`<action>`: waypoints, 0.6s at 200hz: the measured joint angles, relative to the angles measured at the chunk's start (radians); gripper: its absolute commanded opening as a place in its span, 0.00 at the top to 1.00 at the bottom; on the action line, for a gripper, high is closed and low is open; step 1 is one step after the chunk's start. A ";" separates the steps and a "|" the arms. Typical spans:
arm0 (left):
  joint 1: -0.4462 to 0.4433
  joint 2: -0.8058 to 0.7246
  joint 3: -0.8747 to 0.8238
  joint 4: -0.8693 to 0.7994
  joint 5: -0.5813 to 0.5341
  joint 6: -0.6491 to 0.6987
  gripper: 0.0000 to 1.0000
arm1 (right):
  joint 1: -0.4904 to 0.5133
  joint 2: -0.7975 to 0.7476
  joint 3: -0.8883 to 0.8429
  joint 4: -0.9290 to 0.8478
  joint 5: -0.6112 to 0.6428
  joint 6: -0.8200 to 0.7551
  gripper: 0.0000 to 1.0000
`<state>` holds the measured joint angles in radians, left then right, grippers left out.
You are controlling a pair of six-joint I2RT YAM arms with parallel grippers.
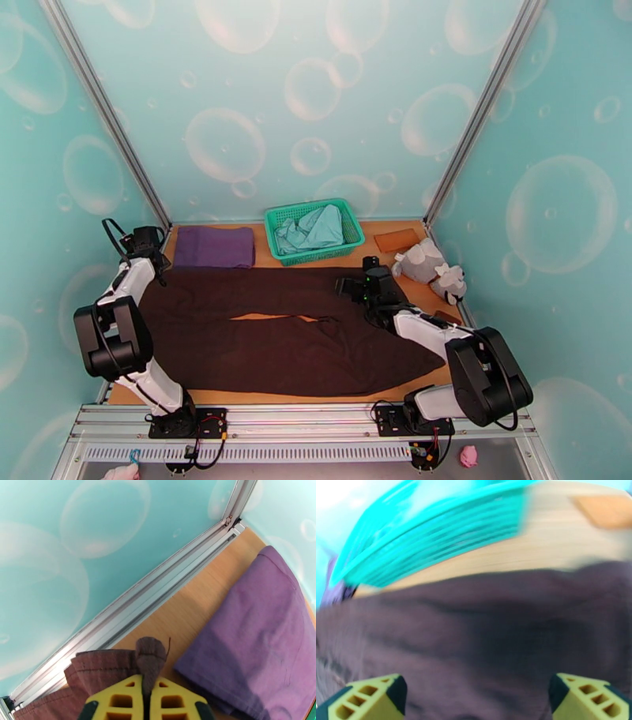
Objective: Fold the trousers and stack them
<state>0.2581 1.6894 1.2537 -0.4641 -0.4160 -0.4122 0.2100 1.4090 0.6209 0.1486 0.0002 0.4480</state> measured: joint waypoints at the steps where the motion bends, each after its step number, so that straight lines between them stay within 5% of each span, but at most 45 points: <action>1: 0.000 -0.002 -0.003 0.001 0.000 0.000 1.00 | -0.004 -0.001 0.000 0.000 0.000 0.002 0.01; 44: -0.063 -0.184 -0.172 0.043 0.020 -0.026 1.00 | -0.156 0.030 0.122 -0.109 0.060 0.031 0.01; 83: -0.135 -0.371 -0.207 0.073 0.025 -0.030 1.00 | -0.146 0.175 0.333 -0.184 0.164 -0.006 0.03; 120: -0.158 -0.452 -0.223 0.099 0.027 -0.030 1.00 | -0.123 0.319 0.465 -0.258 0.232 -0.049 0.16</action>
<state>0.1005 1.2369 1.0309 -0.3653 -0.3885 -0.4423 0.0872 1.7279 1.0855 -0.1093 0.2317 0.3988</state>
